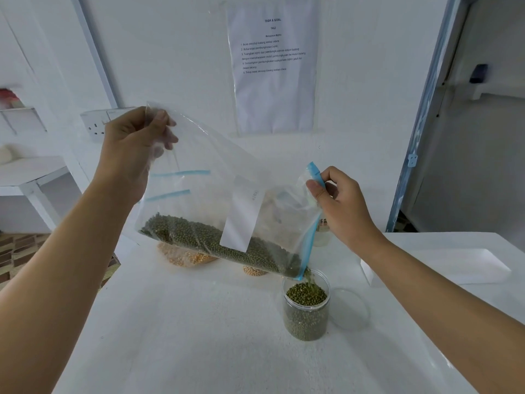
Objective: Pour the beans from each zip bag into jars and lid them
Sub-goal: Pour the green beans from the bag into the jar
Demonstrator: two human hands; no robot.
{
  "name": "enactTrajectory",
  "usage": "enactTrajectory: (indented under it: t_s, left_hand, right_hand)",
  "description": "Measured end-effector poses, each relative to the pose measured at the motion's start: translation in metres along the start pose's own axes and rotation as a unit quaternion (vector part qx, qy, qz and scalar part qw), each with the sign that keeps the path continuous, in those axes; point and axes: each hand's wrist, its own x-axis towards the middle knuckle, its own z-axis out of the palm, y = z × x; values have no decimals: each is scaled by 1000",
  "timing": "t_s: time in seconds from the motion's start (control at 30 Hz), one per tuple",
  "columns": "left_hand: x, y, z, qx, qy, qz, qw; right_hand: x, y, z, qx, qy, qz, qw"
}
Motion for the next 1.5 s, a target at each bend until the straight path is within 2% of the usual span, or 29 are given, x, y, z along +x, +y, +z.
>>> enactTrajectory:
  t_s: [0.7, 1.5]
  left_hand:
    - [-1, 5, -4, 10, -6, 19, 1000]
    - [3, 6, -13, 9, 6, 33, 999]
  right_hand:
    - [-18, -11, 4, 52, -16, 16, 998]
    - [-12, -8, 19, 30, -11, -1, 999]
